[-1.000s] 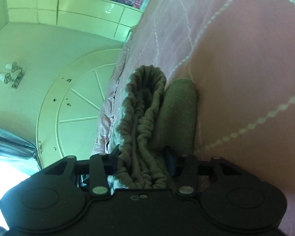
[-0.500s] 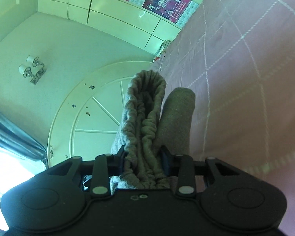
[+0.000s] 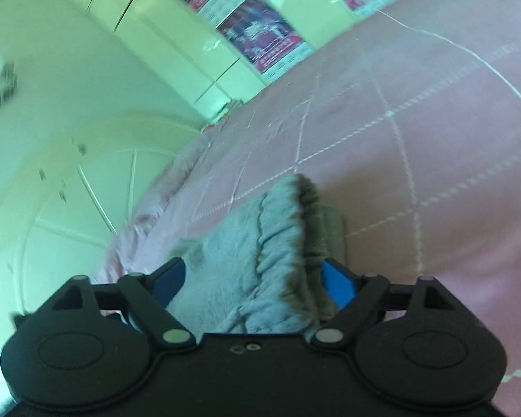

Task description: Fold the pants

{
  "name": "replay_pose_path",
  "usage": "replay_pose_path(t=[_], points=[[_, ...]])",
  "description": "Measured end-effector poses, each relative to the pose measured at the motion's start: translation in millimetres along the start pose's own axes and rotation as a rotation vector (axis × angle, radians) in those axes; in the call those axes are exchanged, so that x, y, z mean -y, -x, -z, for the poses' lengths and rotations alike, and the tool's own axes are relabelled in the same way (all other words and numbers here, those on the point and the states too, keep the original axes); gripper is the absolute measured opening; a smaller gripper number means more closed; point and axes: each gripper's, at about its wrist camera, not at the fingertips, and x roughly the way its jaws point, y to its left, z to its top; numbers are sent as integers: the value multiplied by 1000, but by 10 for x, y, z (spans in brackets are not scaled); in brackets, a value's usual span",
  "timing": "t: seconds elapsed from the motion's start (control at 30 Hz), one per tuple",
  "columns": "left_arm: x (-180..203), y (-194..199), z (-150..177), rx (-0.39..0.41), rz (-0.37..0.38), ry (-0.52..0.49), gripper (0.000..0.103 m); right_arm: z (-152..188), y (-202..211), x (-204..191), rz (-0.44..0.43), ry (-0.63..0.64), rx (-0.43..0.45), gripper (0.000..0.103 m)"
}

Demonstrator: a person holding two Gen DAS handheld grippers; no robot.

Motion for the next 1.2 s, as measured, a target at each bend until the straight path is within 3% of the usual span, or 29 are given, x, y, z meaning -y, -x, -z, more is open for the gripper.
replay_pose_path(t=[0.03,0.07,0.1,0.17,0.23,0.33,0.5,0.6,0.7,0.83,1.1,1.2], points=[[74,-95,97,-58,-33,-72,103,38,-157,38,124,0,-82,86],[118,-218,193,-105,-42,-108,103,90,-196,114,119,-30,-80,87],[51,-224,221,-82,-27,-55,103,97,-153,116,113,-50,-62,87],[-61,-126,136,-114,-27,55,103,100,58,-36,138,-36,-53,90],[-46,152,160,-67,-91,30,103,162,396,-232,130,42,14,97],[7,604,303,-37,-117,-4,103,363,893,-516,148,140,94,97],[47,1456,709,27,-121,18,103,868,1454,-888,188,227,147,97],[274,1928,941,62,-106,38,103,1175,1706,-1178,250,278,186,97],[597,2205,1150,96,-121,-11,103,1385,1822,-1481,293,338,228,97],[865,2517,1343,121,-79,-31,103,1668,2020,-1616,324,365,276,97],[1016,2987,1584,192,-26,-7,103,2026,2286,-1752,335,380,342,97],[1048,3025,1686,208,-38,-40,103,2095,2253,-1777,340,401,350,97]])
